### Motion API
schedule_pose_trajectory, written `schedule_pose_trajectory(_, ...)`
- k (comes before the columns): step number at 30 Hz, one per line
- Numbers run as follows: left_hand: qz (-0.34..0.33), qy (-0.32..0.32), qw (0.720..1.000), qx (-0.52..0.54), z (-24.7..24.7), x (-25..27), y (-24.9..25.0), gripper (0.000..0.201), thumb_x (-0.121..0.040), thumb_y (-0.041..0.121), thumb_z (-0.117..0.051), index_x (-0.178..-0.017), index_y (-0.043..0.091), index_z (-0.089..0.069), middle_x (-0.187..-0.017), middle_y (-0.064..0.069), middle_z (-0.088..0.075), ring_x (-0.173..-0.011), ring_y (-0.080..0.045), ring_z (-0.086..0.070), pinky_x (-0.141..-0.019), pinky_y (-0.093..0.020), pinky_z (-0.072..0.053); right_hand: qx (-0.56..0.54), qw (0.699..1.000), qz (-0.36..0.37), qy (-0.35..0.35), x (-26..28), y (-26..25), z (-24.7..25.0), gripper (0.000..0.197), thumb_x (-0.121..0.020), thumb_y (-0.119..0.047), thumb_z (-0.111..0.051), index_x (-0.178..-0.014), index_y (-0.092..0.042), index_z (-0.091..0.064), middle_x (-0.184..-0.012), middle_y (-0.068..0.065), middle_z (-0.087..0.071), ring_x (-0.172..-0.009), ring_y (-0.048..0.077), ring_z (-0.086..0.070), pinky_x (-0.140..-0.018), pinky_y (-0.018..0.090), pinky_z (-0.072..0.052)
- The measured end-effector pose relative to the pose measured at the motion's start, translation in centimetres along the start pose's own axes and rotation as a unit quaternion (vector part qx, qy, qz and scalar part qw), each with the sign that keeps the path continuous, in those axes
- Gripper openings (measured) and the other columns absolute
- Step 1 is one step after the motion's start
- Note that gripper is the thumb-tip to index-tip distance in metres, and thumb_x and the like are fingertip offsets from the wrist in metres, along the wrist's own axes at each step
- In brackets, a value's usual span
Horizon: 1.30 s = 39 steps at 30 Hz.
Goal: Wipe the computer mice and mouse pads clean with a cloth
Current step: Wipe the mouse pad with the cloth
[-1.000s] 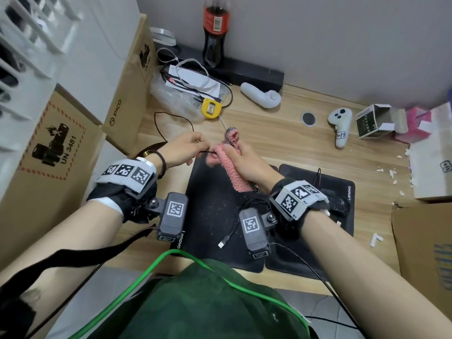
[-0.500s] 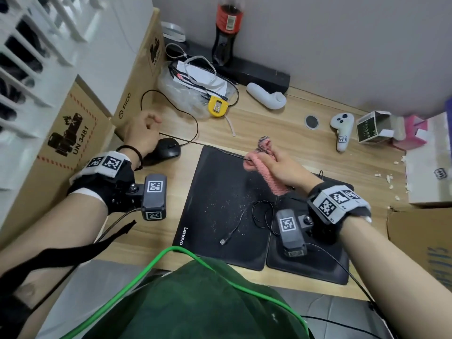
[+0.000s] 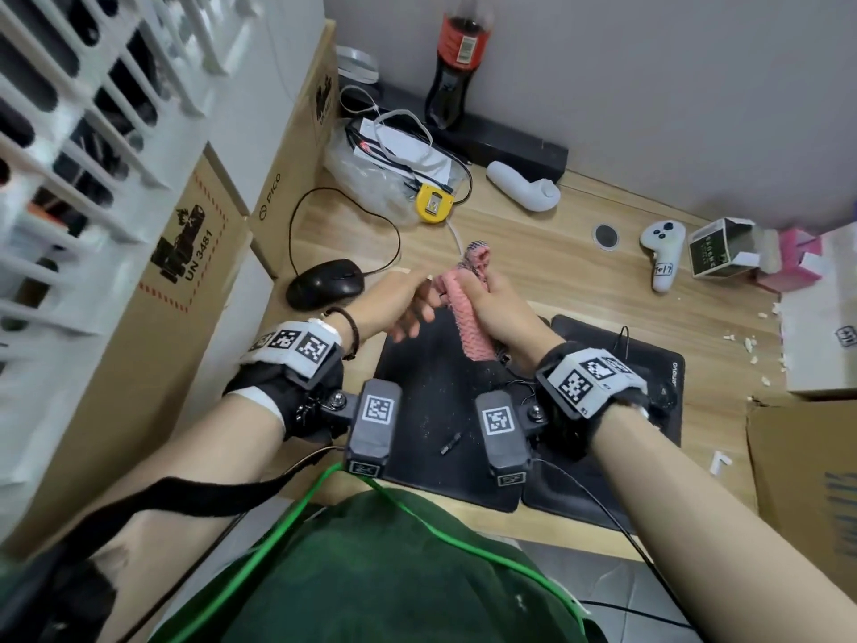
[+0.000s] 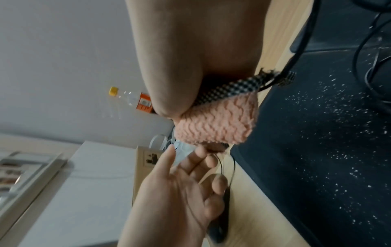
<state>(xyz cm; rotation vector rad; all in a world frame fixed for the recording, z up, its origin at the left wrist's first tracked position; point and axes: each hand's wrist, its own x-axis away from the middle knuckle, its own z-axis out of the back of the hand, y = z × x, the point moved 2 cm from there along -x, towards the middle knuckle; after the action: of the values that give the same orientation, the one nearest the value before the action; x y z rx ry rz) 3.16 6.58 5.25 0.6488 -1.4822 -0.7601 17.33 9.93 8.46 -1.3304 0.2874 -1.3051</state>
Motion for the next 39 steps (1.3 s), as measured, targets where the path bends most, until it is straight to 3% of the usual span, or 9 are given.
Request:
schedule_pose_trajectory(4,0.027,0.054,0.998,0.02,0.9,-0.2,-0.8,0.038,-0.097,0.043,-0.041,-0.071,0.019,-0.054,-0.063,0.004,-0.053,-0.046,-0.013,-0.043,-0.045,-0.018,-0.031,0.019,1.0,0.007,-0.015,0.2,-0.6,-1.6,0.034,-0.101,-0.037,-0.041,-0.126,-0.015,-0.051,-0.109,0.0,-0.064,-0.095,0.013,-0.06,-0.088,0.03,-0.047)
schedule_pose_trajectory(8,0.084,0.023,0.996,-0.006,0.6,0.2,-1.1,0.043,-0.091,0.055,-0.047,-0.062,0.023,-0.049,-0.059,0.006,-0.053,-0.046,-0.012,-0.042,-0.047,-0.017,-0.03,0.037,0.999,0.014,-0.016,0.8,-0.8,-1.6,0.032,-0.103,-0.033,-0.04,-0.128,-0.014,-0.048,-0.105,-0.002,-0.061,-0.086,0.003,-0.057,-0.07,0.013,-0.045)
schedule_pose_trajectory(12,0.098,0.034,0.995,0.009,0.1,0.3,-0.7,0.033,-0.093,0.046,-0.047,-0.073,0.02,-0.049,-0.061,0.003,-0.049,-0.045,-0.014,-0.04,-0.047,-0.017,-0.028,0.014,1.0,0.009,0.019,1.2,-0.6,-1.2,0.034,-0.101,-0.035,-0.042,-0.13,-0.017,-0.048,-0.116,0.001,-0.063,-0.102,0.014,-0.06,-0.09,0.029,-0.046)
schedule_pose_trajectory(18,0.092,0.013,0.996,0.016,-0.4,0.9,-1.0,0.043,-0.094,0.054,-0.04,-0.073,0.019,-0.053,-0.058,0.005,-0.049,-0.045,-0.013,-0.042,-0.051,-0.019,-0.032,0.007,1.0,0.025,0.001,1.3,-0.6,-1.5,0.019,-0.102,-0.031,-0.041,-0.112,-0.018,-0.05,-0.09,-0.004,-0.064,-0.076,-0.002,-0.06,-0.071,0.016,-0.045)
schedule_pose_trajectory(20,0.07,0.041,0.996,0.03,-0.5,1.0,-0.9,0.035,-0.094,0.043,-0.045,-0.069,0.019,-0.05,-0.061,0.005,-0.049,-0.045,-0.01,-0.042,-0.052,-0.019,-0.034,0.022,0.999,0.03,-0.022,1.4,-0.5,-2.0,0.02,-0.102,-0.031,-0.041,-0.112,-0.017,-0.05,-0.088,-0.001,-0.067,-0.073,-0.003,-0.062,-0.072,0.017,-0.047)
schedule_pose_trajectory(23,0.032,0.11,0.992,0.046,-0.4,1.4,-0.5,0.028,-0.092,0.026,-0.052,-0.065,0.02,-0.048,-0.063,0.003,-0.045,-0.045,-0.009,-0.037,-0.047,-0.017,-0.029,0.059,0.997,0.03,-0.05,1.7,-0.2,-2.4,0.037,-0.102,-0.033,-0.04,-0.132,-0.014,-0.045,-0.115,0.003,-0.062,-0.099,0.013,-0.059,-0.091,0.031,-0.046)
schedule_pose_trajectory(29,-0.032,0.208,0.976,0.062,-0.9,1.9,0.3,0.036,-0.095,0.03,-0.056,-0.06,0.021,-0.055,-0.061,0.005,-0.045,-0.042,-0.006,-0.034,-0.036,-0.014,-0.021,0.046,0.995,0.056,-0.062,3.0,-0.5,-0.7,0.036,-0.103,-0.024,-0.038,-0.139,-0.017,-0.041,-0.115,-0.002,-0.055,-0.1,0.011,-0.053,-0.082,0.024,-0.04)
schedule_pose_trajectory(34,-0.021,0.237,0.963,0.124,-2.3,2.2,1.1,0.023,-0.094,0.017,-0.052,-0.072,0.019,-0.06,-0.063,0.005,-0.043,-0.043,-0.006,-0.034,-0.034,-0.012,-0.019,0.066,0.991,0.08,-0.085,4.1,0.4,1.1,0.04,-0.103,-0.023,-0.039,-0.142,-0.016,-0.038,-0.12,-0.004,-0.055,-0.106,0.01,-0.052,-0.097,0.029,-0.038)
schedule_pose_trajectory(39,-0.002,0.284,0.941,0.185,-1.1,1.7,1.5,0.021,-0.092,0.014,-0.047,-0.075,0.02,-0.058,-0.067,0.006,-0.042,-0.047,-0.008,-0.031,-0.031,-0.008,-0.017,0.095,0.986,0.078,-0.115,6.7,2.6,3.6,0.04,-0.103,-0.026,-0.04,-0.141,-0.016,-0.037,-0.105,-0.006,-0.055,-0.086,0.003,-0.051,-0.074,0.01,-0.041)
